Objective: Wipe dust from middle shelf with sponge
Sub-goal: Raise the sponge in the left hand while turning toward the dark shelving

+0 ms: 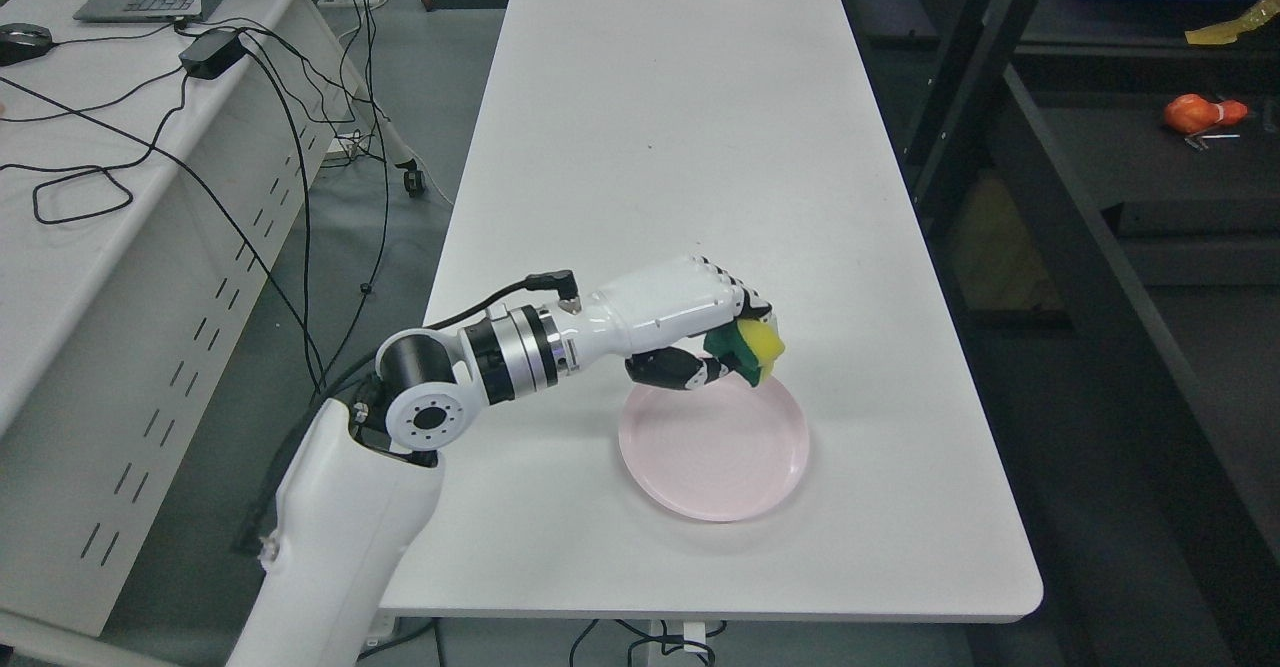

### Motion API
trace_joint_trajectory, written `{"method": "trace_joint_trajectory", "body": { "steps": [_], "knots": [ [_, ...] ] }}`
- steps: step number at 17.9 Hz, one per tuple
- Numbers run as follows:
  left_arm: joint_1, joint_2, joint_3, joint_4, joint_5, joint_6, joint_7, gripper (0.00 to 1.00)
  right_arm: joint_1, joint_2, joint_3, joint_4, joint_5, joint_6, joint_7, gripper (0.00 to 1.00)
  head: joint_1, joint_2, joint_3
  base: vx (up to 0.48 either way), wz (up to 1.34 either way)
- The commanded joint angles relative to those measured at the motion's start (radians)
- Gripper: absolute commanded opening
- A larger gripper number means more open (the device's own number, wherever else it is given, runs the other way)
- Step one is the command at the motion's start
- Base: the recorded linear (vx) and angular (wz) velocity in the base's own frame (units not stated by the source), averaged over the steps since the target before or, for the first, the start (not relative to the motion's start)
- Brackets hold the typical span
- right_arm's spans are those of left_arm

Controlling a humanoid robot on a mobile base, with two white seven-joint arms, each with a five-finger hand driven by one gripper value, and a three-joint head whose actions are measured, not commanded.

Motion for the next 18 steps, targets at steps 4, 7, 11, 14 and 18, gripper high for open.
{"method": "trace_joint_trajectory", "body": {
  "steps": [4,7,11,14,18],
  "knots": [
    [0.062,-0.014,0.234,-0.009,0.564,0.145,0.327,0.09,0.000,-0.017,0.001,-0.017,0.000,0.000,-0.001,1.00,0.0000,0.000,0.000,-0.015,0.01],
    [0.076,-0.014,0.231,-0.009,0.693,0.182,0.401,0.08,0.000,-0.017,0.000,-0.017,0.000,0.000,-0.001,1.00,0.0000,0.000,0.000,-0.063,0.03],
    [0.094,-0.014,0.227,0.000,0.745,0.198,0.403,0.09,0.000,-0.017,0.000,-0.017,0.000,0.000,-0.001,1.00,0.0000,0.000,0.000,-0.164,0.00],
    [0.103,-0.014,0.225,0.011,0.748,0.200,0.404,0.12,0.000,-0.017,0.000,-0.017,0.000,0.000,-0.001,1.00,0.0000,0.000,0.000,-0.186,-0.09],
    [0.103,-0.014,0.224,0.011,0.768,0.202,0.426,0.12,0.000,-0.017,0.001,-0.017,0.000,0.000,-0.001,1.00,0.0000,0.000,0.000,-0.203,0.05]
  ]
}}
